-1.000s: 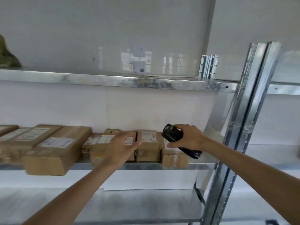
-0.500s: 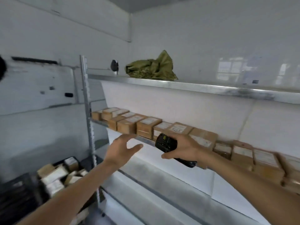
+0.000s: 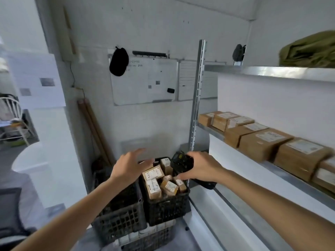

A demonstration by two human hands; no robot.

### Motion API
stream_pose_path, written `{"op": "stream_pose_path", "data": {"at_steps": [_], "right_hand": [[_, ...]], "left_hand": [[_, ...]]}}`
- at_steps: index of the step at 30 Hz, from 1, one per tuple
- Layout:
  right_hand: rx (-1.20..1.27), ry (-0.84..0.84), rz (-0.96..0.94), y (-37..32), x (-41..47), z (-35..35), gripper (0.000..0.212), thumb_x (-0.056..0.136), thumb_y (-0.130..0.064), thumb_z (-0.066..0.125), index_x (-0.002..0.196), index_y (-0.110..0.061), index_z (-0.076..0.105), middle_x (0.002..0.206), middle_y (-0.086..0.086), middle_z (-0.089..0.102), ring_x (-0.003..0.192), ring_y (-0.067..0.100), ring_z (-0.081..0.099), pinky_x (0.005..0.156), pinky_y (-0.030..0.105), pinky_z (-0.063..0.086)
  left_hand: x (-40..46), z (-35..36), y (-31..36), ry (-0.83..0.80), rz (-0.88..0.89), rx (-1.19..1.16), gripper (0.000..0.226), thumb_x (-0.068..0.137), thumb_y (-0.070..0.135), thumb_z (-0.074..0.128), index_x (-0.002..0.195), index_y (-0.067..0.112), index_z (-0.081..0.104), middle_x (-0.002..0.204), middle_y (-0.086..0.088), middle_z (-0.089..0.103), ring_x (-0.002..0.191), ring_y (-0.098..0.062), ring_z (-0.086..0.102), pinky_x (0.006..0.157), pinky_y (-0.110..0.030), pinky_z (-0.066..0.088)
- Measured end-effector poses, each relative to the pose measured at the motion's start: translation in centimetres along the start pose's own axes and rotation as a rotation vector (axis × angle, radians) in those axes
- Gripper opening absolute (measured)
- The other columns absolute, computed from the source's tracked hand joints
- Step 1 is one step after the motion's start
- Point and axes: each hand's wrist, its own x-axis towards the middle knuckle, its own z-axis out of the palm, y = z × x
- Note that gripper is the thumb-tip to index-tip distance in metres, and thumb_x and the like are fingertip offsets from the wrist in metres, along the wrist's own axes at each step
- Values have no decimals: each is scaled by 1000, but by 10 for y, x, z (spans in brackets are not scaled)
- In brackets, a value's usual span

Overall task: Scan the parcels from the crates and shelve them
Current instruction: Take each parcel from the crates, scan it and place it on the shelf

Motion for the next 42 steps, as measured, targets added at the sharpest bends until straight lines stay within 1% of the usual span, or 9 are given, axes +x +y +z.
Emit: {"op": "stream_pose_path", "data": {"at_steps": [7, 14, 18, 22, 27, 31, 35, 39, 42], "right_hand": [[-41, -22, -11, 18, 150, 40, 63, 60, -62, 86, 109, -31, 64, 98, -11, 70, 89, 12, 68, 80, 39, 60], [-36, -66, 83, 63, 253, 76, 86, 60, -67, 85, 131, -25, 60, 113, -7, 69, 100, 16, 67, 84, 39, 59], [-37, -117, 179, 110, 302, 116, 64, 53, -72, 84, 97, -31, 59, 91, -14, 66, 87, 11, 66, 77, 39, 59], [-54, -141, 261, 161, 339, 162, 57, 60, -65, 86, 98, -32, 61, 93, -13, 67, 87, 11, 65, 75, 37, 58], [-33, -205, 337, 215, 379, 229, 62, 61, -59, 88, 111, -33, 63, 103, -12, 70, 97, 14, 67, 79, 39, 59], [18, -278, 327, 240, 400, 286, 71, 58, -61, 84, 121, -35, 60, 108, -17, 69, 102, 12, 66, 86, 38, 59], [49, -353, 281, 253, 413, 341, 71, 63, -59, 85, 125, -35, 60, 113, -16, 69, 105, 11, 66, 84, 35, 59], [96, -437, 253, 260, 419, 388, 64, 63, -59, 85, 116, -33, 59, 106, -15, 68, 98, 9, 65, 81, 35, 60], [140, -477, 243, 261, 423, 412, 66, 66, -52, 88, 123, -34, 59, 109, -17, 66, 100, 7, 62, 81, 27, 55]], "left_hand": [[99, 31, -67, 29, -75, 22, 40, 90, 52, 68, 124, 30, 67, 109, 17, 60, 98, -10, 60, 80, -30, 49], [178, 97, -136, -48, -162, 9, 63, 88, 61, 64, 141, 27, 57, 134, 9, 63, 120, -14, 60, 97, -36, 52], [223, 162, -175, -137, -194, -26, 61, 90, 57, 65, 143, 26, 54, 132, 6, 63, 117, -15, 60, 95, -36, 52], [254, 239, -224, -226, -229, -41, 63, 90, 62, 62, 143, 30, 53, 140, 10, 58, 125, -12, 57, 98, -32, 50], [264, 322, -279, -327, -297, -45, 60, 93, 57, 61, 145, 29, 50, 143, 8, 55, 127, -13, 55, 100, -32, 50], [259, 369, -319, -367, -409, -40, 65, 92, 57, 62, 148, 27, 47, 143, 8, 55, 115, -8, 58, 93, -30, 50], [247, 403, -348, -421, -515, -31, 73, 91, 58, 62, 154, 28, 38, 148, 6, 51, 129, -14, 54, 97, -33, 49], [241, 423, -366, -463, -583, -7, 78, 93, 57, 60, 158, 27, 28, 150, 6, 50, 124, -14, 58, 92, -32, 51], [239, 434, -372, -468, -590, 60, 75, 95, 59, 55, 157, 28, 28, 148, 12, 52, 123, -15, 59, 88, -35, 55]]}}
